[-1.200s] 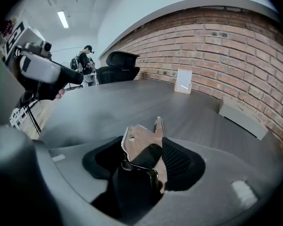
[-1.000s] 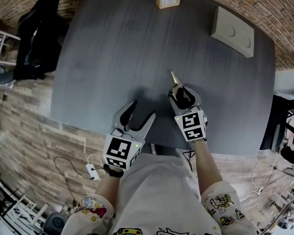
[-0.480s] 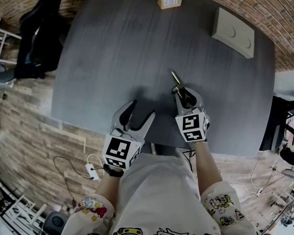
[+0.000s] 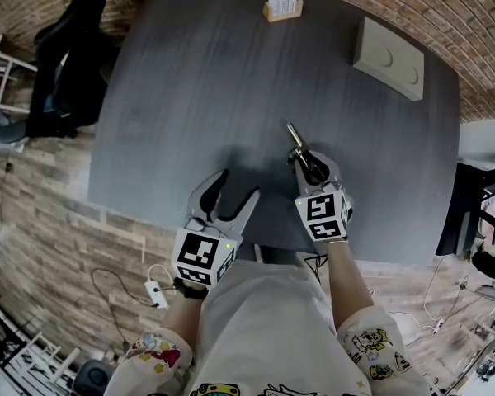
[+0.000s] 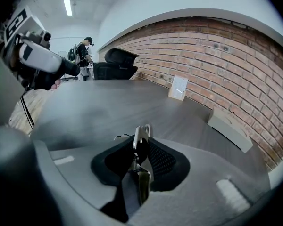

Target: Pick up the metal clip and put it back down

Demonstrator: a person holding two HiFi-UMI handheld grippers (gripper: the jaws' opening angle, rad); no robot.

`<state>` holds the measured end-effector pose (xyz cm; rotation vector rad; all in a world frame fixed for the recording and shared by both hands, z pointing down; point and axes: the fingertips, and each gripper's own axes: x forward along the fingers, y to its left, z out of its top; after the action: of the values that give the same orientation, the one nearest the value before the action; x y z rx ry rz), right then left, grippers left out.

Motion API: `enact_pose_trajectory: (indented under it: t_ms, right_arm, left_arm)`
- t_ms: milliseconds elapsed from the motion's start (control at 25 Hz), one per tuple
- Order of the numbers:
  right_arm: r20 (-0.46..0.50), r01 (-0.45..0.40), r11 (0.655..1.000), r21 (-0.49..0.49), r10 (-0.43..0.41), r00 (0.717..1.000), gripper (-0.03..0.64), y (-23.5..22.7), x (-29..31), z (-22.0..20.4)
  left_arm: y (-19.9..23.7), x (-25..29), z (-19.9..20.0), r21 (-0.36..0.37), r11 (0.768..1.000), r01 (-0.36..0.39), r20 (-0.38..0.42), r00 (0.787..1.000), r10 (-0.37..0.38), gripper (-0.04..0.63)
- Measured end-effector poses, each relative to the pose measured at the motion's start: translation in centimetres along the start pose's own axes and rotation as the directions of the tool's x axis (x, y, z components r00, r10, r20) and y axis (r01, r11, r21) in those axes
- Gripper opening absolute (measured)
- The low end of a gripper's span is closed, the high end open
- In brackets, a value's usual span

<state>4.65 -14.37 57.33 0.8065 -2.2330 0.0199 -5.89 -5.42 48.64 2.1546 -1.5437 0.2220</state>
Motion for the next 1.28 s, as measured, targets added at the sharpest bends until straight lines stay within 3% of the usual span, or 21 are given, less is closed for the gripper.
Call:
enact_pose_trajectory:
  t_ms: [760,1280]
  right_arm:
    - [0.094,0.051,0.998,0.042,-0.054,0.994,0.086,-3.2,-2.0,3.3]
    - [0.276,0.152,0.984,0.091,-0.171,0.946,0.086,-7.9,-8.1,9.2]
  left_arm:
    - [0.5,0.7,3.7,0.035,0.999,-0.009,0.058,0.998,0.007,0.264]
    - [-1.1,0.6,10.2,0.127,0.992,0.013,0.182,0.983,-0.036,0.256]
